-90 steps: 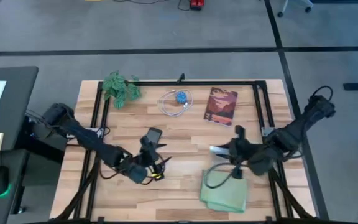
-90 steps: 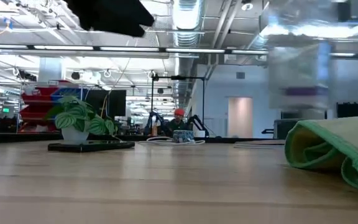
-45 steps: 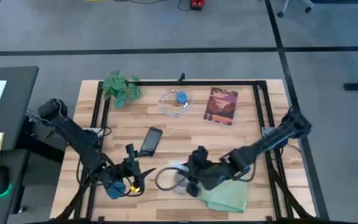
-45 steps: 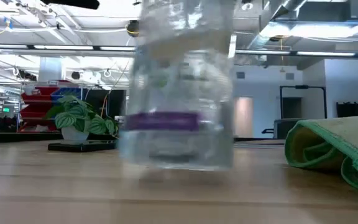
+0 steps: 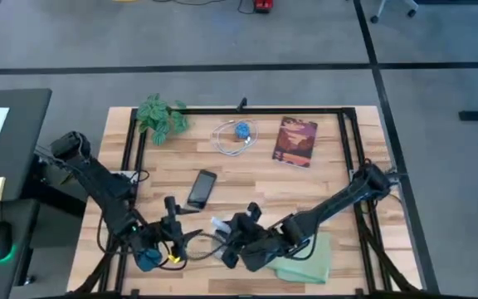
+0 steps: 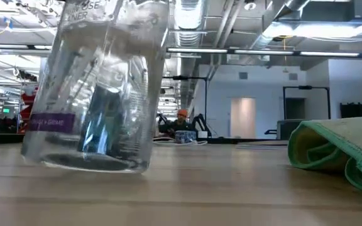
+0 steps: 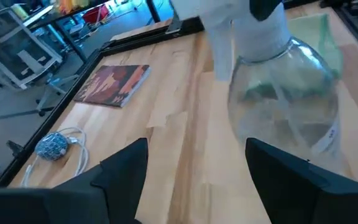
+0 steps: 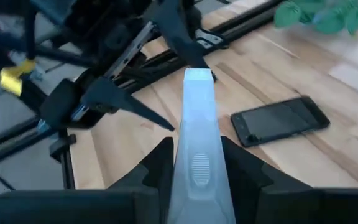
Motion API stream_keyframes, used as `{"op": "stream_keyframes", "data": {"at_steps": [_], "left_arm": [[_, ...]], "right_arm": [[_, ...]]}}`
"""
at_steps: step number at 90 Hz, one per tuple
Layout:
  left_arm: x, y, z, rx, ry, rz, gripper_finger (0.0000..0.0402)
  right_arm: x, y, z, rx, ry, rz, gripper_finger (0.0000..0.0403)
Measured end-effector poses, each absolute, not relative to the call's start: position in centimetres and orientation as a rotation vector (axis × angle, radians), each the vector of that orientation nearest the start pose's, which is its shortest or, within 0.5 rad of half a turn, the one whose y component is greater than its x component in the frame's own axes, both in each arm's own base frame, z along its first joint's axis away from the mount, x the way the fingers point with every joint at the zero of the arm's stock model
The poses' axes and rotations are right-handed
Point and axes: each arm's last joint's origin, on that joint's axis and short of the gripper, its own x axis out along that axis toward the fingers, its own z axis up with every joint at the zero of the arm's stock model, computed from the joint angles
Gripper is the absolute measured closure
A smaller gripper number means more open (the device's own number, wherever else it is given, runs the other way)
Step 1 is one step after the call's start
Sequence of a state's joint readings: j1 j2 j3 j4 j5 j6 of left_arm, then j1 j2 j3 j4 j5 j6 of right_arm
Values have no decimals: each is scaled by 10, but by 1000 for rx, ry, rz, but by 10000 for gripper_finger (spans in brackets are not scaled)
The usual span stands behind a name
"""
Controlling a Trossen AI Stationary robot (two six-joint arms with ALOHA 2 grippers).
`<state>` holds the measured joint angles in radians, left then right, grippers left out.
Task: Apply microfiber cloth
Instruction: Move the spray bottle to the bottom center
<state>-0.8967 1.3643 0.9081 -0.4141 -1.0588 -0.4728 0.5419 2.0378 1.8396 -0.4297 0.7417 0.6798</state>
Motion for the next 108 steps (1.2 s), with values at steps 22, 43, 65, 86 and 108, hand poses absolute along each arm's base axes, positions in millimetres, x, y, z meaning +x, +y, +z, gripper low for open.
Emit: {"op": "stream_keyframes", "data": {"at_steps": [22, 43, 65, 86, 108], "left_arm": [[171, -205, 246, 232, 413, 189, 153], [162, -227, 241, 85, 420, 61, 153], [182, -270, 189, -76, 385, 58, 171], [209, -273, 159, -189, 311, 174, 235], [227, -258, 153, -202, 325, 252, 293]], "right_arm": [[402, 219, 320, 113, 377, -279, 90], [345, 218, 357, 62, 664, 115, 64], [324, 222, 292, 103, 883, -11, 141], [355, 184, 210, 290, 781, -320, 306], [385, 186, 187, 338, 648, -244, 393]]}}
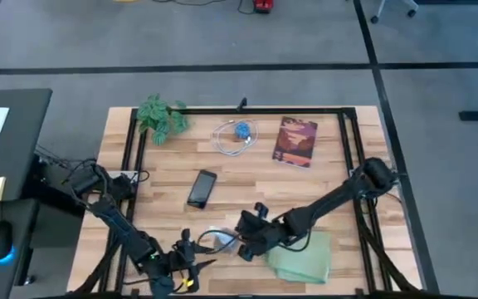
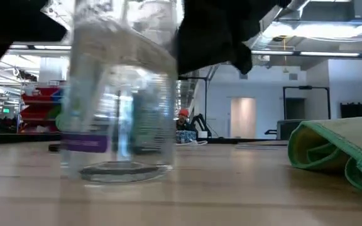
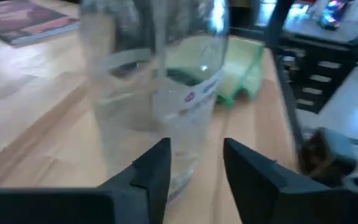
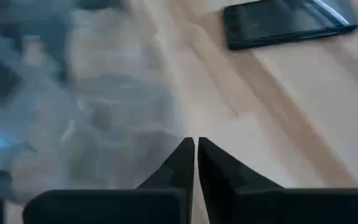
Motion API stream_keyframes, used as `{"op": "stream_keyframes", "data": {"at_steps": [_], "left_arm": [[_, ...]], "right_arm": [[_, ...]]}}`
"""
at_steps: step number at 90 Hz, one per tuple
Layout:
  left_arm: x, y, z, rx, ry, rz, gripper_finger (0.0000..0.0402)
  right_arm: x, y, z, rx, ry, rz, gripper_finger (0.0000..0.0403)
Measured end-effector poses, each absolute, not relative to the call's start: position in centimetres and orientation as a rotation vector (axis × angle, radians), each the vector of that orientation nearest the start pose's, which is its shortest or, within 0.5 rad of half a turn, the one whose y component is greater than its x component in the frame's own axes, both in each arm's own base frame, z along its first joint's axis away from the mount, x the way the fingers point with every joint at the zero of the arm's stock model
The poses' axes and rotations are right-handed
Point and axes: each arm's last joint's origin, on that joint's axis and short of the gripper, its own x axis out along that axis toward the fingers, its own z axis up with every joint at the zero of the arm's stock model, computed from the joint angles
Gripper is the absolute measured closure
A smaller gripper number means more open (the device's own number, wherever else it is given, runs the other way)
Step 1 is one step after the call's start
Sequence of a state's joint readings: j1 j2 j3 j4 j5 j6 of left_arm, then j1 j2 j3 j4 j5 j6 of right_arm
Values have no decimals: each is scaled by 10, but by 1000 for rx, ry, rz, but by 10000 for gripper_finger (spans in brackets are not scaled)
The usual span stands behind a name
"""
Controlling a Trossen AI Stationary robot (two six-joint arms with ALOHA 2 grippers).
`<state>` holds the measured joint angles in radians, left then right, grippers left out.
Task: Apply microfiber cloth
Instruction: Move the spray bottle to the bottom center
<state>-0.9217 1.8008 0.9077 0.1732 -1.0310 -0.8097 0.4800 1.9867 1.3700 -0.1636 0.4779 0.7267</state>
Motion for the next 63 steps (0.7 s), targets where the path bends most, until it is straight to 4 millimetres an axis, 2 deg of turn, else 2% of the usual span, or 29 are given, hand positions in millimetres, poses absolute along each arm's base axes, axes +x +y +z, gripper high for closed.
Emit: {"op": "stream_keyframes", "data": {"at_steps": [9, 41, 63], "left_arm": [[227, -255, 155, -189, 337, 256, 303], [218, -236, 160, -114, 389, 359, 307], [200, -230, 174, -78, 443, 343, 307]], "right_arm": [[386, 193, 184, 366, 642, -239, 400], [367, 229, 184, 511, 617, -225, 402], [364, 233, 185, 457, 597, -226, 403]]}}
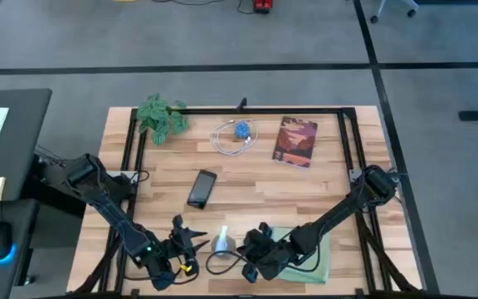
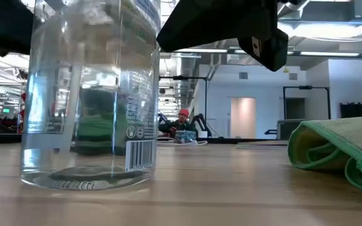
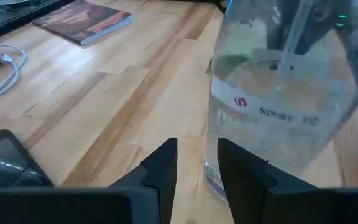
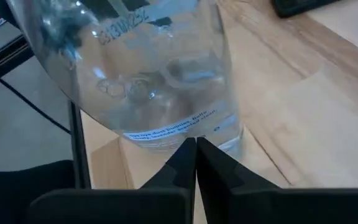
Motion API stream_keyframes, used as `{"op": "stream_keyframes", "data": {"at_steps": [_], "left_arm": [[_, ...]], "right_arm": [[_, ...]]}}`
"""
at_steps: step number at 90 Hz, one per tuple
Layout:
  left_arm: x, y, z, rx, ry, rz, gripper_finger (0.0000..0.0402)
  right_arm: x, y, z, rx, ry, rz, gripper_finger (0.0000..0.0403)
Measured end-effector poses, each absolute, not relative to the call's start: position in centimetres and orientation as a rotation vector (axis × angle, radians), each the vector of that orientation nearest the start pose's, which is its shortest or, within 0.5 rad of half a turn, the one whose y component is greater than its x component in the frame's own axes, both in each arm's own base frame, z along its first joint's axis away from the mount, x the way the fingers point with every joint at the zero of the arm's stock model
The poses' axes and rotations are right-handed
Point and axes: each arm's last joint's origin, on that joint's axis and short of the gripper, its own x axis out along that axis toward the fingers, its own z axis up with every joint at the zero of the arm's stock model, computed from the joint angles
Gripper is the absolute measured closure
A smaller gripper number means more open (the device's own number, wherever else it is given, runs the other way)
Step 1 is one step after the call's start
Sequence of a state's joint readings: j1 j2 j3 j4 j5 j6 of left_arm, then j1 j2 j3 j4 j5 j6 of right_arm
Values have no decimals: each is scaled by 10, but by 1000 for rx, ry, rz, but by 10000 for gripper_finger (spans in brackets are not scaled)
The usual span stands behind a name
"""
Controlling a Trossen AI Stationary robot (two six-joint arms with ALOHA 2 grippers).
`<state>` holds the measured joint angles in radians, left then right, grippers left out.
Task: Apply microfiber cloth
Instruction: Move the spray bottle to the bottom center, then spray the front of the black cellphone with the spray bottle
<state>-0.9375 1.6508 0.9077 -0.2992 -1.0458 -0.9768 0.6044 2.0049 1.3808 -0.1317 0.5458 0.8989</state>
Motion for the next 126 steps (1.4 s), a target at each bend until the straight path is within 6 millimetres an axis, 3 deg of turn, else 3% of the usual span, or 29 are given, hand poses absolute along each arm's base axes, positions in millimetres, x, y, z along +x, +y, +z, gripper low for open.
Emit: {"op": "stream_keyframes", "data": {"at_steps": [8, 21, 38, 46, 63, 78, 98, 115, 126], "left_arm": [[188, -228, 184, -111, 469, 322, 307], [167, -213, 196, -215, 527, 385, 307], [159, -165, 201, -310, 619, 643, 305], [160, -138, 194, -361, 694, 707, 296], [164, -82, 172, -561, 757, 646, 255], [158, -47, 152, -651, 742, 678, 244], [172, -34, 133, -718, 723, 675, 256], [191, -29, 112, -732, 705, 737, 264], [211, -26, 106, -772, 585, 698, 265]], "right_arm": [[353, 234, 194, 382, 612, -244, 403], [318, 227, 232, 303, 611, -355, 403], [288, 199, 246, 206, 679, -490, 399], [287, 185, 238, 208, 693, -523, 381], [290, 148, 193, 199, 790, -589, 307], [296, 108, 168, 247, 806, -681, 256], [315, 69, 159, 340, 809, -658, 236], [325, 53, 162, 416, 776, -635, 240], [327, 49, 163, 462, 784, -612, 243]]}}
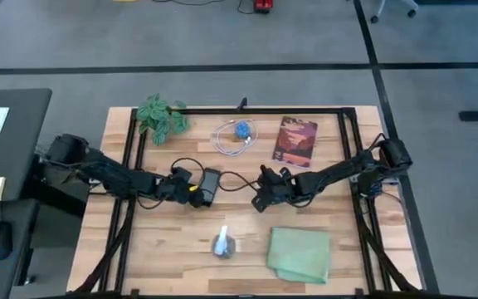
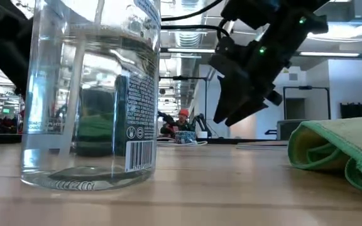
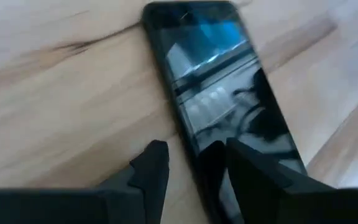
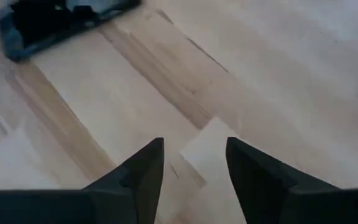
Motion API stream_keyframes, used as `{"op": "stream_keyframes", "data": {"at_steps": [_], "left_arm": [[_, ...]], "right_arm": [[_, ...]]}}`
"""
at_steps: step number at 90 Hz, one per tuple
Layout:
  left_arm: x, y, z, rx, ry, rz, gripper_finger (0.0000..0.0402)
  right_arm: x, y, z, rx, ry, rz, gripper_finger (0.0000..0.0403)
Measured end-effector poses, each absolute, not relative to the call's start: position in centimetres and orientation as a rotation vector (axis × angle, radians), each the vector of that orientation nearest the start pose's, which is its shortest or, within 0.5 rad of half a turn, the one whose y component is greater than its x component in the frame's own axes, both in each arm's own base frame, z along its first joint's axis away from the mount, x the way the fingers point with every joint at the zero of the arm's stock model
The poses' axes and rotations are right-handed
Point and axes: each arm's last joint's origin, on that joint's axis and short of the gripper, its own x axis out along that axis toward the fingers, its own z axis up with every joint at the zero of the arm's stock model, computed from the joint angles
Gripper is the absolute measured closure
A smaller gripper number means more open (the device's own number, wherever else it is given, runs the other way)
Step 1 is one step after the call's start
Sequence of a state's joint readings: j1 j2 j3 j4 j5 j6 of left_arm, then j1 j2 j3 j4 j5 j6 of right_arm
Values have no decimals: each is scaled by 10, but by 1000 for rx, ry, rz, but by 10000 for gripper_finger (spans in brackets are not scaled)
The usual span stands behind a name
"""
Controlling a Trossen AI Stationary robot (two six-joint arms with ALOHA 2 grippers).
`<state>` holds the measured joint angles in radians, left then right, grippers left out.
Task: Apply microfiber cloth
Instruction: Spray the front of the black cellphone with the spray bottle
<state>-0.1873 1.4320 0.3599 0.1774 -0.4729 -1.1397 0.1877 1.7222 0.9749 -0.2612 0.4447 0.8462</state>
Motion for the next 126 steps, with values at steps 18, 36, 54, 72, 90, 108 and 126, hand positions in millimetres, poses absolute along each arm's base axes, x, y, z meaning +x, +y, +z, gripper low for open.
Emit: {"op": "stream_keyframes", "data": {"at_steps": [18, 36, 54, 72, 90, 108, 126], "left_arm": [[241, -19, 112, -695, 398, 568, 265], [242, -18, 118, -630, 459, 571, 265], [245, -16, 100, -645, 553, 520, 265], [262, -8, 82, -637, 466, 445, 265], [289, 2, 71, -594, 484, 408, 266], [313, 4, 67, -531, 576, 432, 266], [319, 5, 69, -544, 583, 435, 266]], "right_arm": [[327, 48, 162, 441, 794, -596, 229], [328, 38, 148, 656, 679, -462, 168], [323, 15, 137, 782, 653, -527, 143], [324, -9, 137, 864, 693, -475, 142], [323, -28, 135, 900, 702, -480, 142], [332, -35, 103, 952, 753, -440, 143], [339, -33, 96, 982, 700, -410, 143]]}}
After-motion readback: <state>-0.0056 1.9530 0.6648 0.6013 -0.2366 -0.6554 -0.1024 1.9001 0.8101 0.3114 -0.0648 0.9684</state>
